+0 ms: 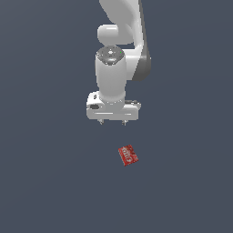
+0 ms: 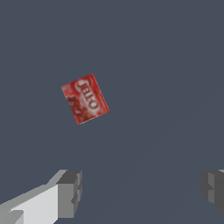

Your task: Pick up the object and move it to a goal position.

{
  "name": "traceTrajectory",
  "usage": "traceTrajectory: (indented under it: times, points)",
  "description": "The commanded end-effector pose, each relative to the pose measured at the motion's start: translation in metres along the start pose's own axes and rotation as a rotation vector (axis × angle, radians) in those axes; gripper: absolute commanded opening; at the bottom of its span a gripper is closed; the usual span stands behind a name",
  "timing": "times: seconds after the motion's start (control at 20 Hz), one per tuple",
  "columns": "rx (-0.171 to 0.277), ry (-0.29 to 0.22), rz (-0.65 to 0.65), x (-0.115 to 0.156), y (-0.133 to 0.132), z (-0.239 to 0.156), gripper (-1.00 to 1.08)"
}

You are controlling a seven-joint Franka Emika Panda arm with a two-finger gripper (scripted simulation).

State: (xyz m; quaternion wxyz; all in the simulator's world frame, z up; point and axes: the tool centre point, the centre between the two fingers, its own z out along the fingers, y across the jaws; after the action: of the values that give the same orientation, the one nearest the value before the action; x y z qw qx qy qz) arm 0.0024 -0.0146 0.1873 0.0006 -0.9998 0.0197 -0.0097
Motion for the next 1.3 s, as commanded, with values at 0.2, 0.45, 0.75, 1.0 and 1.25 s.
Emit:
traceTrajectory:
  times: [0.2,0.45,0.75,1.0,1.25]
  points:
    - [-0.002,-0.002,-0.016,0.0,-0.002,0.002,1.0]
    - [-0.009,-0.008,-0.057,-0.002,-0.007,0.005,1.0]
    - [-0.01,-0.009,-0.061,-0.002,-0.008,0.005,1.0]
    - [-0.012,-0.01,-0.089,0.006,-0.013,0.013,1.0]
    - [-0.013,-0.012,-0.143,0.02,-0.022,0.029,1.0]
